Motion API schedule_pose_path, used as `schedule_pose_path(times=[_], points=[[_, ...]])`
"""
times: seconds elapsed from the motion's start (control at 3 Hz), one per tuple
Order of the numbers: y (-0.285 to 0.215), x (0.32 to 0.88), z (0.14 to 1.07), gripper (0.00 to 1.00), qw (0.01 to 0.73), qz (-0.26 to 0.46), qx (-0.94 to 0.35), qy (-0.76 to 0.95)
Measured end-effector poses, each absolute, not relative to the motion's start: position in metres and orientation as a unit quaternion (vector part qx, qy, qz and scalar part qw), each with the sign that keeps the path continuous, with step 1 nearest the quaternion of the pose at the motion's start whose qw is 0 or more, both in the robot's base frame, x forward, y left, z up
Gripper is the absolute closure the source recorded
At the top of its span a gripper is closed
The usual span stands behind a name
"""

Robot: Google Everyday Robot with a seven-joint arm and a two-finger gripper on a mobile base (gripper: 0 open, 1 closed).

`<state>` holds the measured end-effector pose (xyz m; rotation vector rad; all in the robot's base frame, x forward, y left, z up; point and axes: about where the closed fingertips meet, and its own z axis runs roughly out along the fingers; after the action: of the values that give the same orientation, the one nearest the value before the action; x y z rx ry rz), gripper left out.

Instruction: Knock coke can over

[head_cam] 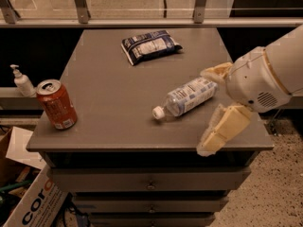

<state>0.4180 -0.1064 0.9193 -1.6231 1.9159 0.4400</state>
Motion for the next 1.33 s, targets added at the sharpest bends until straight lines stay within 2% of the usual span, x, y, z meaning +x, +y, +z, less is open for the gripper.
schedule_pose_path(times=[1.0,1.33], points=[[-0.097,0.414,0.925,0.00,0.320,0.191,-0.600,0.707],[-0.073,0.425,0.922,0.00,0.356,0.216,-0.595,0.687]])
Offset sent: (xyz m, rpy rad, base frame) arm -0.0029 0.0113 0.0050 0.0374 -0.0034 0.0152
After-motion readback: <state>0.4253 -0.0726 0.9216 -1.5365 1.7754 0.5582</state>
